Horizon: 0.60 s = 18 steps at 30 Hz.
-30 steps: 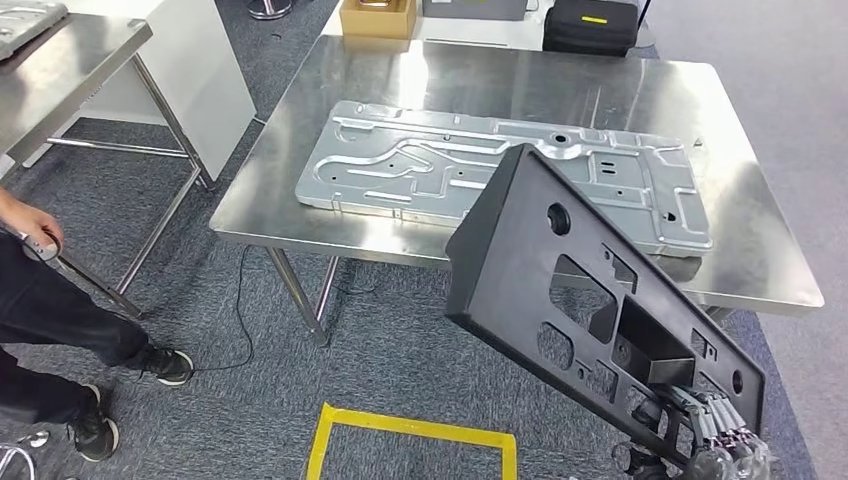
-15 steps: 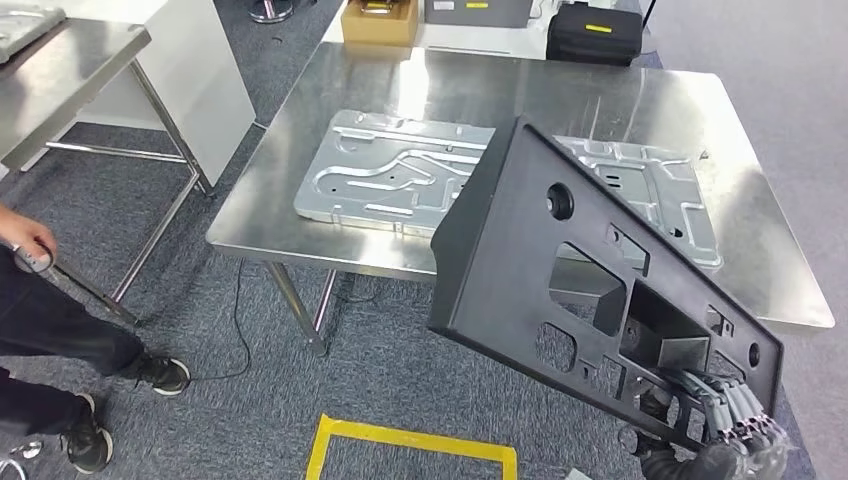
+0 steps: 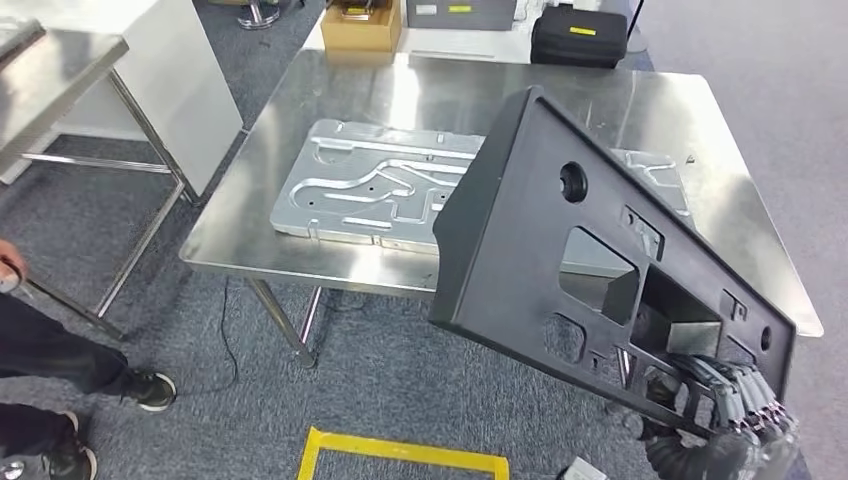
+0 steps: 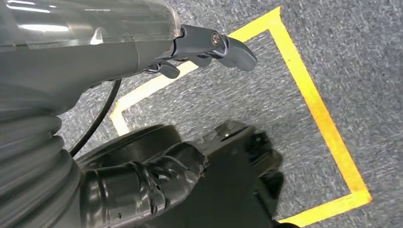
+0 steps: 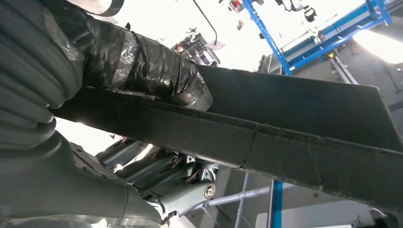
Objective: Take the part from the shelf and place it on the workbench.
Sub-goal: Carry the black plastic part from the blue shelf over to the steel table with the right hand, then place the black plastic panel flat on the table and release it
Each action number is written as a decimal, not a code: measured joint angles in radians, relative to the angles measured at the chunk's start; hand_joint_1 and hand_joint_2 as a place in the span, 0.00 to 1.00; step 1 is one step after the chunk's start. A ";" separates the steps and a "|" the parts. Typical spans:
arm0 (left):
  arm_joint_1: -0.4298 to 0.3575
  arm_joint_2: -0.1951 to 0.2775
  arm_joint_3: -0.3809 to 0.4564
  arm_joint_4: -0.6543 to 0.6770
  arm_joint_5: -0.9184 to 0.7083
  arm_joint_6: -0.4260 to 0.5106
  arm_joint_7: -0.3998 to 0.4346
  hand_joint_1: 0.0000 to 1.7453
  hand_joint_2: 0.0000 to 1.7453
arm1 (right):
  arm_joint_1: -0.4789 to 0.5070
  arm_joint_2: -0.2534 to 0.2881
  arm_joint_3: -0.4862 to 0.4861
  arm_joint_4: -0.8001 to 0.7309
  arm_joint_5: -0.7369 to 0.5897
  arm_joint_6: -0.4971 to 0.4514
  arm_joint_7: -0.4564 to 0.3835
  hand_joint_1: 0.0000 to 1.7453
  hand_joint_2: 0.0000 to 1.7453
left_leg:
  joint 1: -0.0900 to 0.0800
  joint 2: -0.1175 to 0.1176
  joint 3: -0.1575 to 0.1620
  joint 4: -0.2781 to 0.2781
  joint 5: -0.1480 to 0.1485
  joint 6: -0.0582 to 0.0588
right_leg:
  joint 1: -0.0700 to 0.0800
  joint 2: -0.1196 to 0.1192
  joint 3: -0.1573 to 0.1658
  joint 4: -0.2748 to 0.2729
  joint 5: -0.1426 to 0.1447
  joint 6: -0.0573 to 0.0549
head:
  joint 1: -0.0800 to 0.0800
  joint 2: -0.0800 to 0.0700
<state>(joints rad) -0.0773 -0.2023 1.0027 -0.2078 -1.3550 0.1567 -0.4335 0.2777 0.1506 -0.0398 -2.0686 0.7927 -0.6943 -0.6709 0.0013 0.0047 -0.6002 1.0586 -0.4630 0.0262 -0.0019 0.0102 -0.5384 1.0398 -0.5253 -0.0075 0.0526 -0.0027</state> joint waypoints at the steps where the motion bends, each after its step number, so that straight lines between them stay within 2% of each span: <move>1: -0.001 0.000 0.000 0.000 0.000 0.000 0.000 0.00 1.00 | -0.001 -0.001 0.000 0.000 0.000 0.000 0.000 1.00 1.00 | -0.003 0.000 0.004 -0.007 -0.006 0.001 | 0.000 0.000 0.000 -0.001 -0.002 0.006 | 0.000 0.000; 3: 0.000 0.001 -0.001 0.000 0.000 0.000 0.000 0.00 1.00 | -0.002 -0.002 0.002 -0.002 0.000 0.000 0.000 1.00 1.00 | 0.000 -0.001 0.014 -0.022 -0.005 0.008 | 0.000 -0.003 0.005 -0.003 -0.006 0.016 | -0.001 0.000; 5: 0.001 0.001 -0.002 0.000 0.000 0.000 0.000 0.00 1.00 | -0.004 -0.005 0.003 -0.003 0.000 0.000 0.000 1.00 1.00 | 0.006 0.000 0.032 -0.040 -0.004 0.017 | 0.000 -0.006 -0.011 0.044 -0.032 0.026 | 0.002 0.000; 6: 0.000 0.001 -0.002 0.000 0.000 0.000 -0.001 0.00 1.00 | -0.005 -0.006 0.003 -0.004 0.000 0.000 0.000 1.00 1.00 | 0.007 0.001 0.039 -0.045 -0.006 0.021 | -0.002 -0.007 -0.040 0.099 -0.056 0.029 | 0.003 0.000; 8: -0.002 0.001 -0.003 0.000 -0.001 -0.001 -0.001 0.00 1.00 | -0.007 -0.010 0.003 -0.004 0.000 0.000 0.001 1.00 1.00 | 0.007 0.002 0.048 -0.046 -0.014 0.026 | -0.008 -0.007 -0.120 0.228 -0.097 0.038 | 0.004 0.000; 9: -0.002 0.001 -0.003 0.000 -0.001 -0.001 -0.001 0.00 1.00 | -0.008 -0.013 0.004 -0.003 0.001 0.000 0.002 1.00 1.00 | 0.007 0.002 0.053 -0.046 -0.019 0.026 | -0.011 -0.008 -0.149 0.264 -0.096 0.041 | 0.004 0.000; 10: -0.001 0.001 -0.003 0.000 -0.002 -0.002 -0.001 0.00 1.00 | -0.010 -0.016 0.004 -0.003 0.003 0.000 0.005 1.00 1.00 | 0.007 0.001 0.060 -0.045 -0.025 0.025 | -0.016 -0.008 -0.161 0.262 -0.073 0.045 | 0.004 0.000; 11: 0.000 0.001 -0.004 0.000 -0.003 -0.002 -0.001 0.00 1.00 | -0.015 -0.020 0.005 -0.003 0.006 0.000 0.010 1.00 1.00 | 0.008 0.001 0.069 -0.044 -0.032 0.022 | -0.020 -0.008 -0.152 0.221 -0.031 0.047 | 0.004 0.000; 12: 0.000 0.001 -0.004 0.000 -0.005 -0.003 -0.001 0.00 1.00 | -0.022 -0.025 0.008 -0.002 0.010 0.000 0.019 1.00 1.00 | 0.009 0.000 0.080 -0.043 -0.041 0.018 | -0.023 -0.009 -0.130 0.154 0.017 0.049 | 0.004 0.000; 13: 0.000 0.001 -0.005 0.000 -0.006 -0.004 -0.001 0.00 1.00 | -0.031 -0.031 0.012 0.000 0.015 0.000 0.028 1.00 1.00 | 0.009 0.000 0.087 -0.042 -0.049 0.012 | -0.024 -0.010 -0.106 0.092 0.051 0.049 | 0.005 0.000; 14: -0.002 0.001 -0.005 0.000 -0.009 -0.004 -0.001 0.00 1.00 | -0.042 -0.038 0.017 0.002 0.019 0.000 0.038 1.00 1.00 | 0.008 0.000 0.091 -0.040 -0.057 0.005 | -0.022 -0.011 -0.085 0.043 0.069 0.045 | 0.005 0.000; 15: -0.005 0.000 -0.006 0.000 -0.011 -0.005 -0.001 0.00 1.00 | -0.053 -0.045 0.023 0.005 0.024 0.000 0.049 1.00 1.00 | 0.006 0.000 0.093 -0.041 -0.062 -0.001 | -0.020 -0.011 -0.074 0.018 0.071 0.041 | 0.004 0.000; 18: -0.013 0.000 -0.008 0.000 -0.018 -0.007 0.000 0.00 1.00 | -0.083 -0.066 0.041 0.016 0.040 0.000 0.083 1.00 1.00 | 0.006 0.003 0.097 -0.045 -0.070 -0.017 | -0.017 -0.007 -0.066 0.006 0.060 0.021 | 0.003 0.000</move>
<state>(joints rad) -0.0903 -0.2018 0.9943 -0.2079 -1.3727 0.1499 -0.4337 0.1950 0.0850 0.0009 -2.0530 0.8329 -0.6939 -0.5880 0.0075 0.0074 -0.5030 1.0140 -0.5327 0.0094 -0.0191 0.0032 -0.6039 1.0463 -0.4657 0.0135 0.0552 -0.0027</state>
